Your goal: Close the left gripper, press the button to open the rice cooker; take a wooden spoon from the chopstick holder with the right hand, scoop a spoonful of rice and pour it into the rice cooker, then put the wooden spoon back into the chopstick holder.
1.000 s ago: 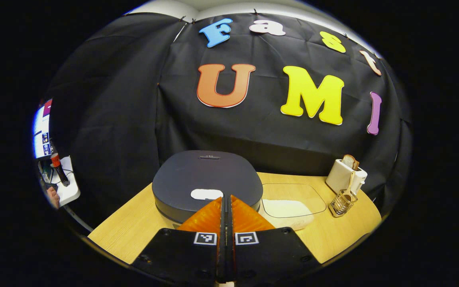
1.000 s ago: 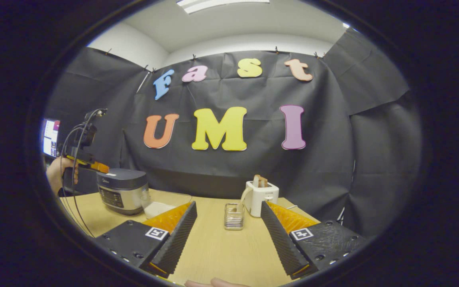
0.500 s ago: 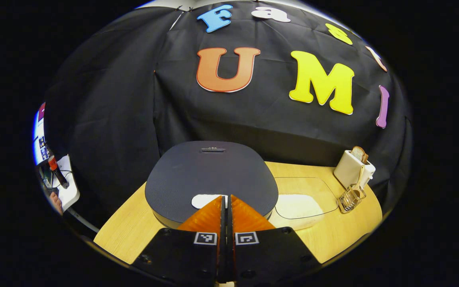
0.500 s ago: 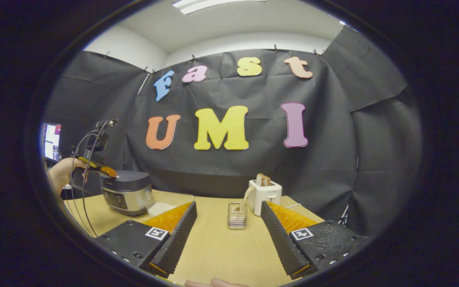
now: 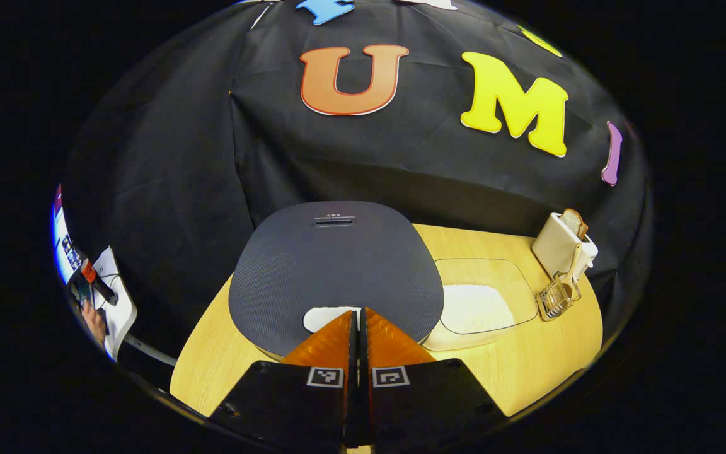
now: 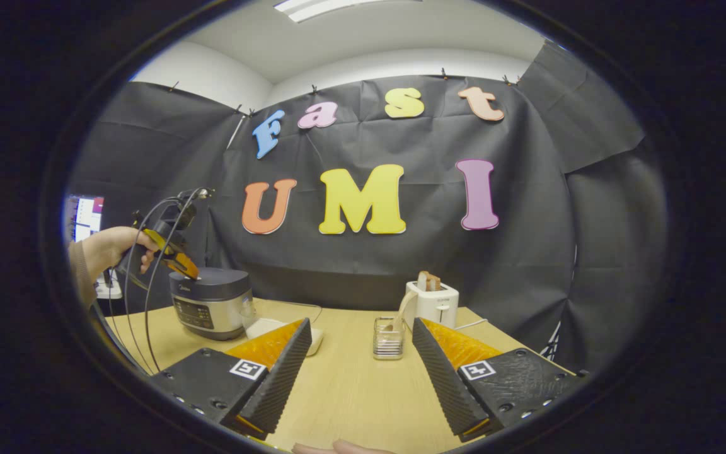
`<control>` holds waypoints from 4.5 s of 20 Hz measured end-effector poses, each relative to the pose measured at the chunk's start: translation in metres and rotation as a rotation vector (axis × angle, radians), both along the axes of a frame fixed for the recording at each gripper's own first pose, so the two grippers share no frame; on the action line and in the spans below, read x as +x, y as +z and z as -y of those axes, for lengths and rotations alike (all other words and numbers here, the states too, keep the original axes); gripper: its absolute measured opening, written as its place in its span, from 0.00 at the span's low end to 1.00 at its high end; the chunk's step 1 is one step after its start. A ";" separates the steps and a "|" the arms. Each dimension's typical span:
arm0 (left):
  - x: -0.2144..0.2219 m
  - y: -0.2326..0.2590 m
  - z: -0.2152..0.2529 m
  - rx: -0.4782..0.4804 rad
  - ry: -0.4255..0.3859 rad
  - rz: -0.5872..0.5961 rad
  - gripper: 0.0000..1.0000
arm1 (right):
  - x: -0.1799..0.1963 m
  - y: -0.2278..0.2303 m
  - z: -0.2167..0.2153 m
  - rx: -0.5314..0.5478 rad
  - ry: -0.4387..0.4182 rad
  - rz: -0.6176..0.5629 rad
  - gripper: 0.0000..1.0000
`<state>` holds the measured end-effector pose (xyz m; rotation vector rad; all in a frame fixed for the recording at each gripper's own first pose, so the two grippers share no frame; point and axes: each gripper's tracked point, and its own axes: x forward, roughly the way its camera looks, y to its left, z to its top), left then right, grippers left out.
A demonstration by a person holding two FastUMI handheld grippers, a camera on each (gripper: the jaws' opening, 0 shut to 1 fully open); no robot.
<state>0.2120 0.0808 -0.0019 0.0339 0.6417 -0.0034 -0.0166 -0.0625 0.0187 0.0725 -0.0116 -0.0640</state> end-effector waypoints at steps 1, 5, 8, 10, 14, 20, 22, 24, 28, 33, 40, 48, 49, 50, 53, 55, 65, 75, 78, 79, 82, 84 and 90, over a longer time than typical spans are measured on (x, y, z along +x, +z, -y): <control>0.011 -0.011 -0.007 0.007 0.021 0.005 0.03 | 0.000 0.000 -0.003 -0.002 0.006 -0.002 0.96; 0.006 -0.002 0.000 0.069 0.029 -0.027 0.03 | -0.008 0.011 -0.006 -0.034 0.008 0.034 0.96; 0.005 0.013 0.003 0.063 0.003 0.031 0.03 | -0.007 0.009 -0.007 -0.037 0.016 0.043 0.95; 0.002 0.042 0.003 0.061 -0.001 0.145 0.03 | -0.003 0.004 -0.006 -0.034 0.013 0.026 0.96; -0.026 0.102 0.017 0.022 -0.041 0.344 0.27 | 0.006 -0.009 -0.008 -0.032 0.006 -0.011 0.95; -0.087 0.125 0.020 0.038 -0.054 0.518 0.93 | 0.020 -0.024 -0.009 -0.052 -0.008 -0.029 0.96; -0.106 0.118 0.025 0.004 -0.059 0.554 0.96 | 0.025 -0.027 -0.008 -0.052 -0.013 -0.033 0.96; -0.124 0.107 0.031 -0.032 -0.063 0.576 0.90 | 0.032 -0.033 -0.005 -0.046 -0.015 -0.043 0.96; -0.150 0.078 0.042 -0.023 -0.075 0.602 0.97 | 0.045 -0.049 0.005 -0.034 -0.021 -0.073 0.96; -0.170 0.038 0.052 -0.006 -0.052 0.605 0.97 | 0.073 -0.056 0.030 -0.017 -0.061 -0.085 0.96; -0.175 -0.004 0.063 -0.022 -0.074 0.567 0.97 | 0.166 -0.060 0.054 0.042 -0.036 -0.123 0.96; -0.166 -0.017 0.050 0.004 -0.040 0.547 0.97 | 0.296 -0.084 0.100 0.076 -0.086 -0.282 0.96; -0.165 -0.019 0.051 0.007 -0.042 0.545 0.97 | 0.309 -0.085 0.102 0.077 -0.077 -0.295 0.96; -0.164 -0.020 0.050 0.014 -0.042 0.544 0.97 | 0.320 -0.085 0.104 0.080 -0.073 -0.313 0.95; -0.163 -0.021 0.043 0.044 -0.033 0.545 0.97 | 0.352 -0.094 0.110 0.094 -0.069 -0.373 0.94; -0.161 -0.018 0.041 0.053 -0.027 0.550 0.97 | 0.369 -0.105 0.111 0.117 -0.057 -0.424 0.94; -0.155 -0.033 0.027 0.049 -0.005 0.500 0.97 | 0.412 -0.140 0.123 0.293 -0.104 -0.590 0.31; -0.168 -0.013 0.029 0.060 -0.013 0.526 1.00 | 0.358 -0.099 0.112 0.332 -0.066 -0.542 0.03; -0.175 -0.007 0.029 0.024 -0.010 0.524 0.97 | 0.344 -0.077 0.111 0.315 -0.085 -0.500 0.04; -0.176 -0.005 0.029 0.022 -0.013 0.527 0.97 | 0.339 -0.067 0.112 0.309 -0.101 -0.482 0.05; -0.183 0.006 0.026 0.050 -0.020 0.545 1.00 | 0.325 -0.030 0.111 0.280 -0.141 -0.415 0.02; -0.187 0.010 0.024 0.062 -0.015 0.553 0.96 | 0.315 -0.007 0.104 0.256 -0.139 -0.389 0.05; -0.197 0.024 0.021 0.071 -0.005 0.577 0.96 | 0.299 0.045 0.052 0.186 -0.090 -0.344 0.03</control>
